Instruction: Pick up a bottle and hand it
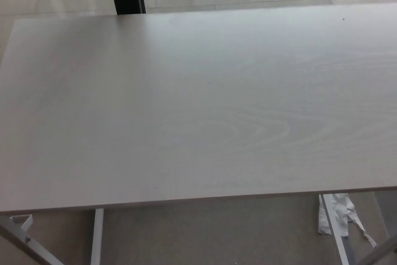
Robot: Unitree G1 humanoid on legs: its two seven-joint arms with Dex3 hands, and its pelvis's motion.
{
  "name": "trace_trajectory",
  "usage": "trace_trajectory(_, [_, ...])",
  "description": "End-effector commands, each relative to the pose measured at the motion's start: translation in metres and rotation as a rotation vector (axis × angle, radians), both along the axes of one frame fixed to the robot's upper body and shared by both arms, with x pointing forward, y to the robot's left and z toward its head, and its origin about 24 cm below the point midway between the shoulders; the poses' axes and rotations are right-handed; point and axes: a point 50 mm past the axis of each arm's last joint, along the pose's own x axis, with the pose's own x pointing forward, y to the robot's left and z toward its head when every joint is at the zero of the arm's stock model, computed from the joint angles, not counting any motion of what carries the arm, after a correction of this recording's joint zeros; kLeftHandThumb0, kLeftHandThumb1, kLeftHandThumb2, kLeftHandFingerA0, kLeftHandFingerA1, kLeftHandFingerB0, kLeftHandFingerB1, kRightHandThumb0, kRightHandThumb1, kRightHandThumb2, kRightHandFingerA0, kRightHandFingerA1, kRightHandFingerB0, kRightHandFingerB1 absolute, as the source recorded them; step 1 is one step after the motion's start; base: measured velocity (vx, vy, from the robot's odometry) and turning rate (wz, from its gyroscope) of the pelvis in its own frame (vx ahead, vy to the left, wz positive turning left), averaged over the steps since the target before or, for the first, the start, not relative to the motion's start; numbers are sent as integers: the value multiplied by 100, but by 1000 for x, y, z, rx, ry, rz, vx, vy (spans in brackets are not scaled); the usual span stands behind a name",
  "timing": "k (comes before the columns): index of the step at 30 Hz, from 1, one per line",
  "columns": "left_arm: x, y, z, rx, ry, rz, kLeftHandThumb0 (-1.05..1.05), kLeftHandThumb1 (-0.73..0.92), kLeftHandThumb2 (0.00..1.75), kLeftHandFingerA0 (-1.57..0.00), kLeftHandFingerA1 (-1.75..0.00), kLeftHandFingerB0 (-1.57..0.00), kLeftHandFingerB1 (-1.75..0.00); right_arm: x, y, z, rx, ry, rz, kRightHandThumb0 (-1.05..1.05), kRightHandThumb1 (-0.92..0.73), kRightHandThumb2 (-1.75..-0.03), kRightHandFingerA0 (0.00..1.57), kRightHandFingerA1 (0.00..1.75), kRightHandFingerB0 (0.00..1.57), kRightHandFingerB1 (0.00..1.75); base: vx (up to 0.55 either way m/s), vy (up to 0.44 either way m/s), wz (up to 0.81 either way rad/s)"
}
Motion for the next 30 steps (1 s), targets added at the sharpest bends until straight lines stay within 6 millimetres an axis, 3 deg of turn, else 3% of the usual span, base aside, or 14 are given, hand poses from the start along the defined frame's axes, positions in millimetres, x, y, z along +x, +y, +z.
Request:
trace_trajectory(1, [6,10,16,-35,-98,-106,-64,45,84,-29,-72,-29,-54,-7,-9,7,-15,-36,41,-53,-57,-57,54,77,35,46,0,0,0])
trace_trajectory(3, [6,10,17,-31,-100,-126,-64,48,86,-41,-77,-29,-54,-7,-9,6,-9,-43,39,-55,-40,-86,70,99,31,57,0,0,0])
trace_trajectory(4, [5,10,17,-32,-93,-113,-59,46,88,-46,-77,-26,-54,-8,-9,6,-6,-43,39,-54,-57,-56,60,106,37,47,0,0,0])
trace_trajectory(8, [3,10,15,-37,-102,-118,-63,45,85,-45,-77,-27,-54,-11,-11,6,-5,-45,36,-56,-56,-57,60,81,37,47,0,0,0])
trace_trajectory(10, [3,11,14,-45,-108,-86,-57,42,86,-58,-79,-25,-53,-14,-12,6,-5,-40,38,-57,-41,-87,76,96,31,57,0,0,0])
trace_trajectory(11, [-1,11,14,-48,-117,-60,-60,41,86,-71,-83,-24,-54,-20,-13,5,-3,-33,38,-56,-57,-57,52,89,35,47,0,0,0])
trace_trajectory(12, [-2,11,13,-46,-137,-57,-61,43,86,-71,-84,-28,-54,-23,-14,4,-7,-31,36,-58,-43,-84,61,89,31,56,0,0,0])
trace_trajectory(14, [-8,10,12,-41,-135,-54,-61,42,87,-62,-80,-24,-53,-34,-16,1,13,-21,15,-53,-55,-58,80,118,36,49,0,0,0])
trace_trajectory(15, [-10,10,13,-27,-132,-67,-63,43,87,-60,-79,-25,-53,-40,-17,-2,26,-16,8,-58,-43,-83,95,118,31,56,0,0,0])
trace_trajectory(16, [-11,10,13,-23,-130,-74,-59,41,88,-65,-81,-24,-54,-44,-17,-3,28,-12,10,-55,-55,-57,58,99,36,48,0,0,0])
trace_trajectory(19, [-16,8,13,-26,-125,-87,-61,42,88,-68,-82,-25,-55,-56,-20,-5,25,-2,10,-56,-55,-57,61,86,37,47,0,0,0])
trace_trajectory(21, [-18,3,8,-63,-147,-60,-62,54,57,-60,-75,-31,-47,-65,-25,-2,38,-13,-5,-52,-55,-56,70,94,37,45,0,0,0])
trace_trajectory(22, [-20,1,6,-73,-156,-66,-62,53,56,-57,-76,-30,-47,-69,-27,0,0,6,-10,-57,-52,-58,94,140,37,43,0,0,0])
trace_trajectory(30, [-50,0,8,-59,-146,-78,-63,41,87,-65,-82,-24,-56,-93,-33,5,-8,23,12,-59,-45,-82,93,111,29,52,0,0,0])
